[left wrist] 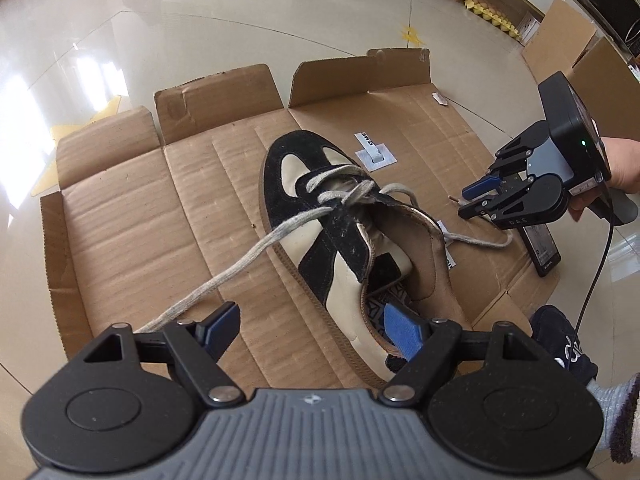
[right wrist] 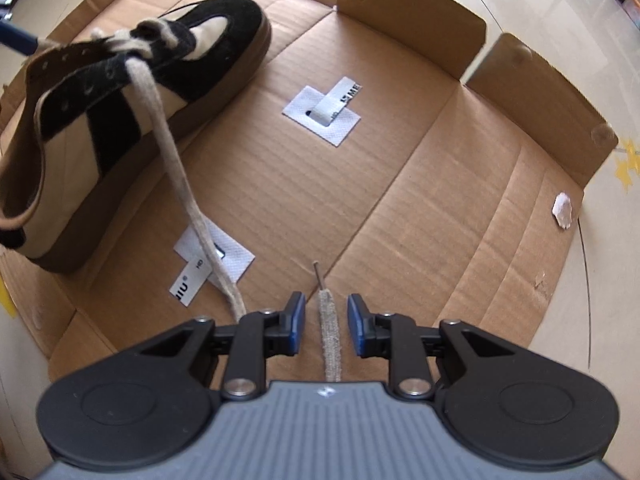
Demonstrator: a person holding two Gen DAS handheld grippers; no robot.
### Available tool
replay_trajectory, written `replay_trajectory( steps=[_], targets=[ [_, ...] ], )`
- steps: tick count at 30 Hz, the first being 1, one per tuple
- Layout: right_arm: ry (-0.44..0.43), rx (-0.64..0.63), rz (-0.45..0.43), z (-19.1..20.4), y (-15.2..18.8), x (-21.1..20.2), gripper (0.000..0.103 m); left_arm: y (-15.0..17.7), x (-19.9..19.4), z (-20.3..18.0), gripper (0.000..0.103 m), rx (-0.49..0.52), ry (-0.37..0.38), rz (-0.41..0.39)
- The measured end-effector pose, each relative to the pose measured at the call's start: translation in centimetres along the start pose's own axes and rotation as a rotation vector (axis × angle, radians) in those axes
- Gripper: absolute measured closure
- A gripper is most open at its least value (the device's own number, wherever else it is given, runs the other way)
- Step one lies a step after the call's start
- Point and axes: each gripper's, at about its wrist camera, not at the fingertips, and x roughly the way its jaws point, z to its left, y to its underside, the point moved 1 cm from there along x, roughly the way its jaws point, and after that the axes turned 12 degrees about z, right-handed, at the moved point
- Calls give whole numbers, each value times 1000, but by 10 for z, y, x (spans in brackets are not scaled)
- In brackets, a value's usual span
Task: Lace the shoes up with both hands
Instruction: 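Lower the right gripper to the lace end lying on the cardboard, then grasp the lace tip with the right gripper and lift it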
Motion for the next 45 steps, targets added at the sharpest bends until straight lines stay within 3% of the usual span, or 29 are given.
replay_trajectory(
  steps=[22, 35, 41, 45],
  targets=[
    [1, 14, -4, -5, 3, -2, 78, 1, 9, -8, 23, -12, 26, 14],
    [3, -9, 10, 5, 1, -5, 101, 3, 11, -8, 23, -10, 28, 28],
    [11, -76, 32, 13, -2, -12, 102, 3, 10, -10, 23, 5, 30, 24],
    [55, -192, 57, 14, -10, -33, 102, 2, 5, -11, 23, 7, 34, -4]
  ],
)
